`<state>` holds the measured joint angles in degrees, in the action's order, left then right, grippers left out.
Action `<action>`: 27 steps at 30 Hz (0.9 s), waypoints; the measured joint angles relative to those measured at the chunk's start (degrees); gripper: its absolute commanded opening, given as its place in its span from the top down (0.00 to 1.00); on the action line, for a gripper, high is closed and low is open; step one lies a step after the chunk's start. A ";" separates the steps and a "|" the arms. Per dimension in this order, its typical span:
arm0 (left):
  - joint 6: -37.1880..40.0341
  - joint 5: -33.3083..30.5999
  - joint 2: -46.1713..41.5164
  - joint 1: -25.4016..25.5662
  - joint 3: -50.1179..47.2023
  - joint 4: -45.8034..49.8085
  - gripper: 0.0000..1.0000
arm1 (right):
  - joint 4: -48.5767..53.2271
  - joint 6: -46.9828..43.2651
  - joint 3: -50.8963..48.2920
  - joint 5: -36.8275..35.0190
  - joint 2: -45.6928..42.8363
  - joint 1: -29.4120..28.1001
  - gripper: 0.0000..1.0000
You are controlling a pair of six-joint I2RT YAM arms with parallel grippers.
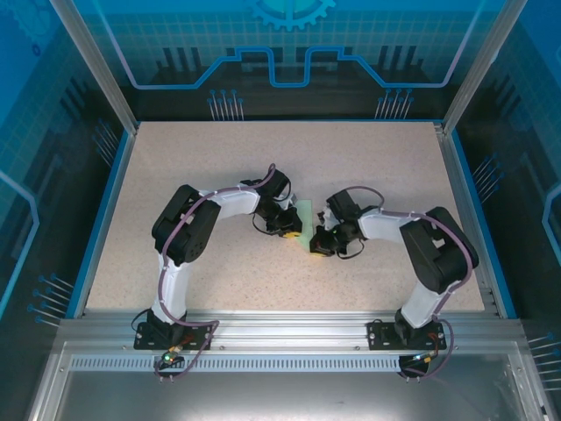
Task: Fold a paper plane with a square sheet of paper (fold left side to right side)
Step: Third fold the triangle at the center of the table, then fourth fold the wing at the center of the table.
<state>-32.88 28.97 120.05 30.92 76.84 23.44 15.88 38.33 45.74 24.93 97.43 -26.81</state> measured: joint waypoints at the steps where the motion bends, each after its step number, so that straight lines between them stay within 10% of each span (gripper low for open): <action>1: 0.00 -0.07 0.00 0.00 0.13 0.13 0.84 | 0.13 -0.07 -0.85 0.11 -0.76 0.48 1.00; 8: -0.04 -0.33 -0.09 0.13 0.50 0.33 0.76 | 1.09 -1.77 -4.35 0.98 -4.24 2.82 0.98; 20: -0.02 -4.42 -9.05 -0.70 5.14 9.77 0.44 | 9.57 -11.96 3.63 0.98 -8.92 4.09 0.40; 27: -1.79 -4.76 -18.88 -4.33 0.76 9.68 0.39 | 8.59 -17.79 12.74 2.01 -2.34 3.89 0.30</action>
<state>-34.68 24.21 101.16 26.59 77.60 33.12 24.47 20.53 58.48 26.94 95.09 -22.92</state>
